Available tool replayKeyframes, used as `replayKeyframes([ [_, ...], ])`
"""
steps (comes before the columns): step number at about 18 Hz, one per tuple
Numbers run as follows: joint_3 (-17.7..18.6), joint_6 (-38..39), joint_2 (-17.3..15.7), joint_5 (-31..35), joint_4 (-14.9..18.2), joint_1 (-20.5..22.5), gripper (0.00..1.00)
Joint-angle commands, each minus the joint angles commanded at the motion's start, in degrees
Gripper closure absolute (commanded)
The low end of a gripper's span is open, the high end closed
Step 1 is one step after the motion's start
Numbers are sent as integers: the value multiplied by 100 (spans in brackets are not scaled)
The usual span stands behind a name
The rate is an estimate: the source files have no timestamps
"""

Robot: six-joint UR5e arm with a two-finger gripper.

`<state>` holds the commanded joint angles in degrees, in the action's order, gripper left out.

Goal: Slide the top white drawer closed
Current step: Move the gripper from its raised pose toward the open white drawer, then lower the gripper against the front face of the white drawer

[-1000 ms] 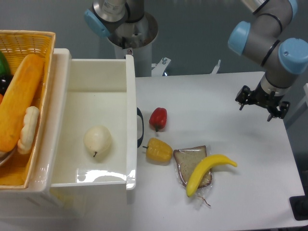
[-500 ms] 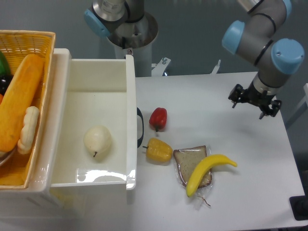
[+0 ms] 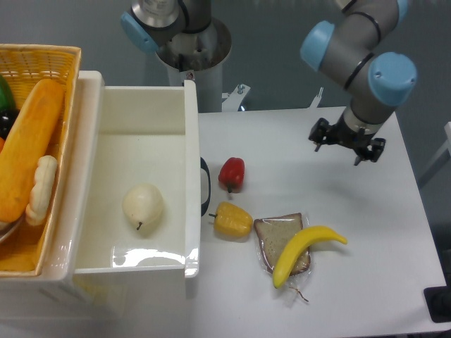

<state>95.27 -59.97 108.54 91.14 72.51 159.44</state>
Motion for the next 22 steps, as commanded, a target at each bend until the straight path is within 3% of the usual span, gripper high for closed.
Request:
replayKeyframes([
  [1, 0, 159, 0, -17, -9, -79, 1],
  [5, 0, 363, 53, -290, -9, -343, 32],
  [8, -26, 442, -17, -491, -9, -545, 44],
  [12, -123, 802, -88, -940, 9, -660, 68],
  [16, -114, 820, -447, -1160, 491, -783, 78],
  [22, -114, 960, -694, -2091, 721, -853, 92],
])
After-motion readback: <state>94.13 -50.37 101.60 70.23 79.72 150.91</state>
